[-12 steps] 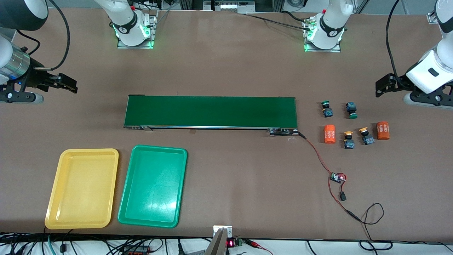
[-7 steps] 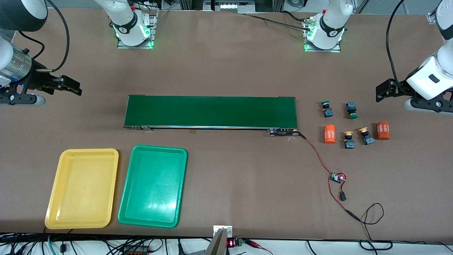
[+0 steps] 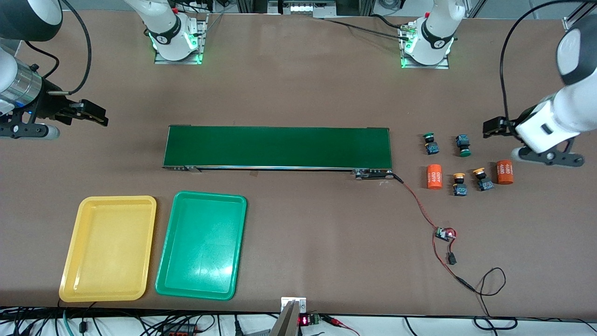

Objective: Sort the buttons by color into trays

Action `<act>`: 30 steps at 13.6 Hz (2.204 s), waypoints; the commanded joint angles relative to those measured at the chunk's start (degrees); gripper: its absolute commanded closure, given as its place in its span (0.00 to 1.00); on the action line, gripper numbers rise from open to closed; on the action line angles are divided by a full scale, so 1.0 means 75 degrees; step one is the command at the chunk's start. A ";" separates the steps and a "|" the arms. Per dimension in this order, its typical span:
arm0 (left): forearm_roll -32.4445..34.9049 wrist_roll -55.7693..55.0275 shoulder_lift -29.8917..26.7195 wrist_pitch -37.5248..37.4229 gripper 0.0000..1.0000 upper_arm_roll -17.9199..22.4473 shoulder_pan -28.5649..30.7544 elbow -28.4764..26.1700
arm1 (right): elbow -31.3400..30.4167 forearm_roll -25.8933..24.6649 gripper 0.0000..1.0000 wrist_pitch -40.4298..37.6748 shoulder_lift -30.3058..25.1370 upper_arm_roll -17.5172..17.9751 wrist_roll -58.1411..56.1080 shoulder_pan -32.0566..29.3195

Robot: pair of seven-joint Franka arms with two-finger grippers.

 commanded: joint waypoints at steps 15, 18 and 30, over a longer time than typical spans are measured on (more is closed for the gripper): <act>0.0104 -0.0188 0.2065 0.8679 0.35 -0.0092 -0.0261 -0.4132 | -0.0107 0.0099 0.00 0.0145 -0.0086 0.0132 0.0071 0.0483; 0.0104 -0.0259 0.1983 0.7407 0.89 -0.0103 -0.0261 -0.3992 | -0.0118 0.0100 0.00 0.0215 -0.0086 0.0144 0.0071 0.0695; 0.0220 0.5573 0.1677 0.3111 0.95 -0.2269 -0.0424 -0.1414 | -0.0130 -0.0006 0.00 0.0239 -0.0062 0.0144 -0.0093 0.0777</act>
